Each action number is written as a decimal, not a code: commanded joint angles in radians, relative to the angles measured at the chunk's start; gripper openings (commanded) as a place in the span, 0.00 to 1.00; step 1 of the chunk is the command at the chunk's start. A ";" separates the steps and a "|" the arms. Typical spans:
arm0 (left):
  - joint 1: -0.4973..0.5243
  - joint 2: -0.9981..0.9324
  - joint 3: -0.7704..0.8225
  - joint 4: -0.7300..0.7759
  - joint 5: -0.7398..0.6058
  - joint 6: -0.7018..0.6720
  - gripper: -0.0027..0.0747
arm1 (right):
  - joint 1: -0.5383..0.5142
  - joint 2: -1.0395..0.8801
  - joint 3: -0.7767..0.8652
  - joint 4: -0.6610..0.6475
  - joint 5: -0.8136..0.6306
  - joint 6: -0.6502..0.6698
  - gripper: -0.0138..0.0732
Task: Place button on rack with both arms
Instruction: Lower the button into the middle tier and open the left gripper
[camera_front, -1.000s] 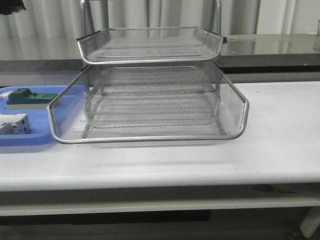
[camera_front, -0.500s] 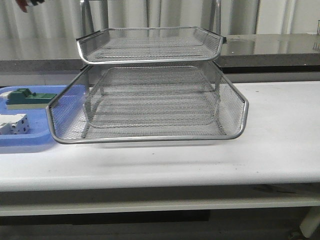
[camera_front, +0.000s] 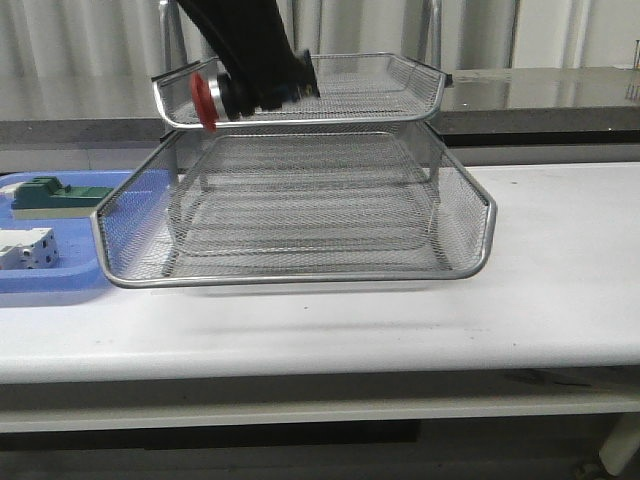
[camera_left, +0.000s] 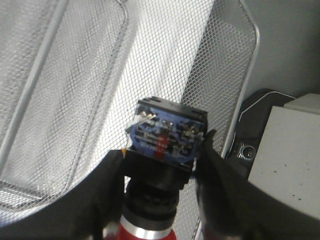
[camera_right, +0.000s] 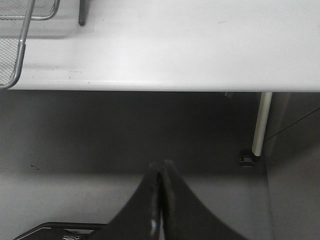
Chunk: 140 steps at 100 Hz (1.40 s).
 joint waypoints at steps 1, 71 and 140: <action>-0.013 -0.006 -0.021 -0.022 -0.039 0.000 0.11 | -0.004 0.003 -0.033 -0.020 -0.047 -0.004 0.08; -0.014 0.099 -0.021 -0.021 -0.120 0.000 0.56 | -0.004 0.003 -0.033 -0.020 -0.047 -0.004 0.08; -0.012 0.030 -0.064 -0.043 -0.037 -0.060 0.67 | -0.004 0.003 -0.033 -0.020 -0.047 -0.004 0.08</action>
